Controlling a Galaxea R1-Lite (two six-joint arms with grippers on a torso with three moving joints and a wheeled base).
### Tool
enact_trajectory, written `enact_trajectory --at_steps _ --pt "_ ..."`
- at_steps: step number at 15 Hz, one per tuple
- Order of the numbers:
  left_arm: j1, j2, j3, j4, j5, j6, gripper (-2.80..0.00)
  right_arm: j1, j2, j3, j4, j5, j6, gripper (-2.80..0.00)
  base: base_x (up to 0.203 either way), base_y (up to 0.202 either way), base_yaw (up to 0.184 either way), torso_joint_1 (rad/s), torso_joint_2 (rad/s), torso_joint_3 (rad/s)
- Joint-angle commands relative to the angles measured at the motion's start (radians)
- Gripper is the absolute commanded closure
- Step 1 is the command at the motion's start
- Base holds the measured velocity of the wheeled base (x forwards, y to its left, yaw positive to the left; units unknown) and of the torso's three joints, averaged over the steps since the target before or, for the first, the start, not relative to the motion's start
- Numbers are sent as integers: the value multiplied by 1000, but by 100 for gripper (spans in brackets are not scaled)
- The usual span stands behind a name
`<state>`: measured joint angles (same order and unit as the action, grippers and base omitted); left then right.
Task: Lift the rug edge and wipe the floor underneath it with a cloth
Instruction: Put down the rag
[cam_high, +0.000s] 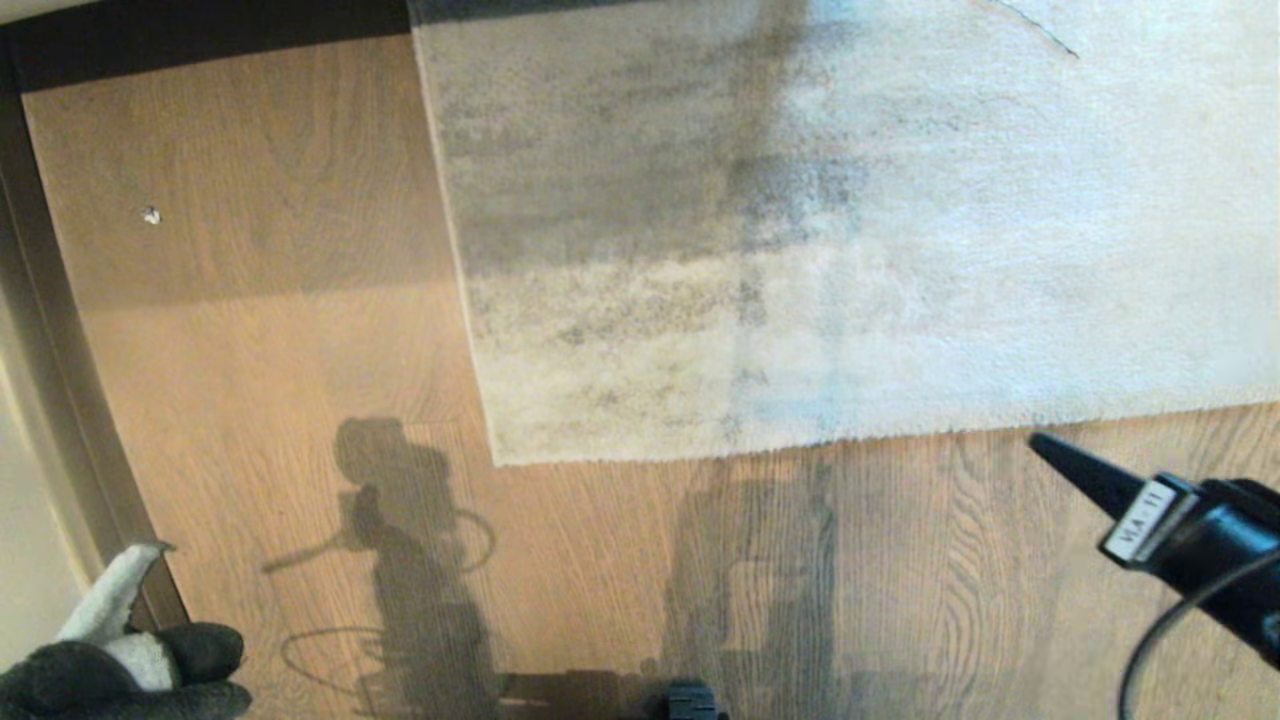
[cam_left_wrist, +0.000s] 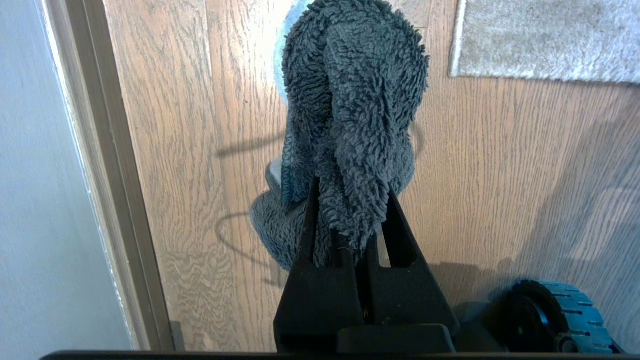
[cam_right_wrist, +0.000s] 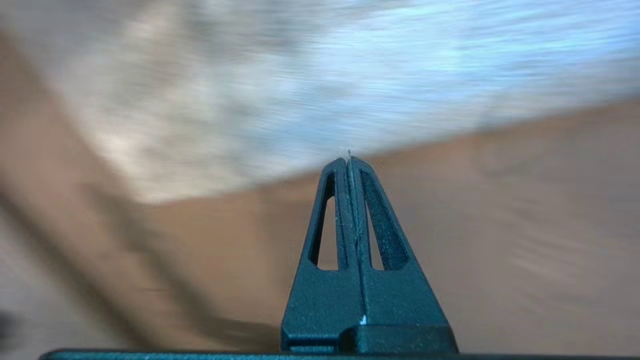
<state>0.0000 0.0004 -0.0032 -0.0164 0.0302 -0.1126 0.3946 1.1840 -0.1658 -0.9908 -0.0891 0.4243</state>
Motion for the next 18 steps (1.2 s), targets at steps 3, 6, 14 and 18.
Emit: enact_trajectory --at_steps 3,6,14,18 --pt "0 0 0 0 0 -1 0 -267 -550 121 226 129 -183 0 0 0 0 0 0 0" --pt "0 0 0 0 0 -1 0 -331 -855 149 507 168 -331 0 0 0 0 0 0 0" --pt "0 0 0 0 0 -1 0 -396 -1184 164 992 86 -496 0 0 0 0 0 0 0" --pt "0 0 0 0 0 -1 0 -396 -1184 164 994 86 -457 0 0 0 0 0 0 0"
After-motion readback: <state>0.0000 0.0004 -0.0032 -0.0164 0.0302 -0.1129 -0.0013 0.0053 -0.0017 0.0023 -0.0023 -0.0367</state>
